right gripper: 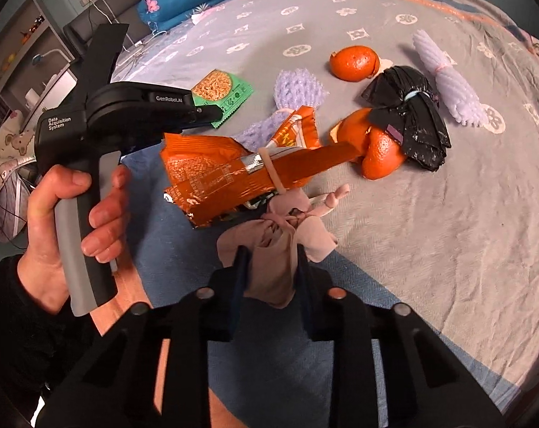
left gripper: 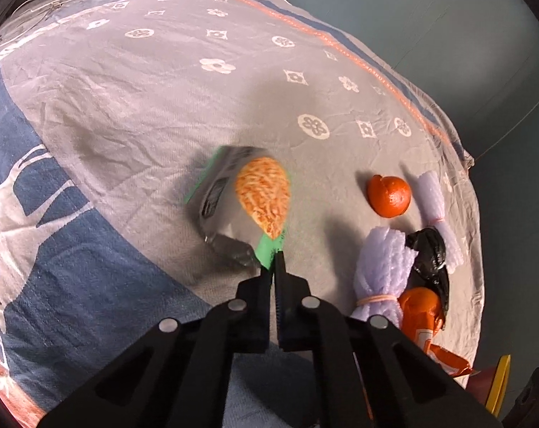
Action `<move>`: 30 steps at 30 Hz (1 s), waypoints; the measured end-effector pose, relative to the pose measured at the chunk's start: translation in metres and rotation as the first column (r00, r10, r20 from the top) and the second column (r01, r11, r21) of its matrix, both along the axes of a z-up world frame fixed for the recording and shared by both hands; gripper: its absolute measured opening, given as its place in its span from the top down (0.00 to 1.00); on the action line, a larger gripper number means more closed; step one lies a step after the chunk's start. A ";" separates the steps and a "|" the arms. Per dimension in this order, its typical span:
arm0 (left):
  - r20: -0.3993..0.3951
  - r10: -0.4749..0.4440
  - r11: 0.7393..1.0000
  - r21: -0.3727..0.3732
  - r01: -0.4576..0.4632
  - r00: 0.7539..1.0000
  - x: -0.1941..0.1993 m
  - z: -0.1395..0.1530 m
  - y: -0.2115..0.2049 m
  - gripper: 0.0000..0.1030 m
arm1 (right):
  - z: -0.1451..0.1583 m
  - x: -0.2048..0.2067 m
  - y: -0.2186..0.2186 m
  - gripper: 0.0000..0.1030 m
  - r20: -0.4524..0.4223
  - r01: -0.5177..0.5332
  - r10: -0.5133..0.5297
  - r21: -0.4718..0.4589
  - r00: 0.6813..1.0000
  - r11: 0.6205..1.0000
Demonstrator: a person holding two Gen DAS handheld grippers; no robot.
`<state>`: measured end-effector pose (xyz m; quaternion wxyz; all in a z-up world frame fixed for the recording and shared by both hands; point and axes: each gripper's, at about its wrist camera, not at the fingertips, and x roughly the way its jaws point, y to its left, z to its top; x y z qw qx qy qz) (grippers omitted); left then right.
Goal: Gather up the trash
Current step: 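Grasp the green snack packet with the left tool while the right tool grasps the pink cloth, then carry both to the yellow bin and release the pink cloth from the right tool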
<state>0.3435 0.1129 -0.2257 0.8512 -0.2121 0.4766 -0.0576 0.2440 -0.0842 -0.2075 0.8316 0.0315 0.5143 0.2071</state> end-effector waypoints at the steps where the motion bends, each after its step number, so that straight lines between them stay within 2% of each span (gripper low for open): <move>1: 0.004 0.003 1.000 -0.003 -0.003 1.000 -0.002 0.001 0.002 0.98 | 0.001 -0.002 -0.001 0.78 -0.002 0.001 -0.001 0.003 1.000 1.000; 10: 0.058 0.026 0.999 -0.037 -0.024 0.998 -0.021 0.022 0.020 0.99 | 0.025 -0.023 -0.010 0.80 0.020 -0.003 0.003 0.029 1.000 1.000; 18: 0.112 0.032 0.999 -0.039 -0.028 0.993 -0.050 0.047 0.031 0.99 | 0.065 -0.058 -0.031 0.80 0.084 0.009 -0.013 0.044 0.996 0.999; 30: 0.196 -0.045 0.999 0.001 0.046 0.980 -0.106 0.089 0.012 0.99 | 0.115 -0.109 -0.073 0.80 0.177 0.043 -0.054 0.064 0.983 0.997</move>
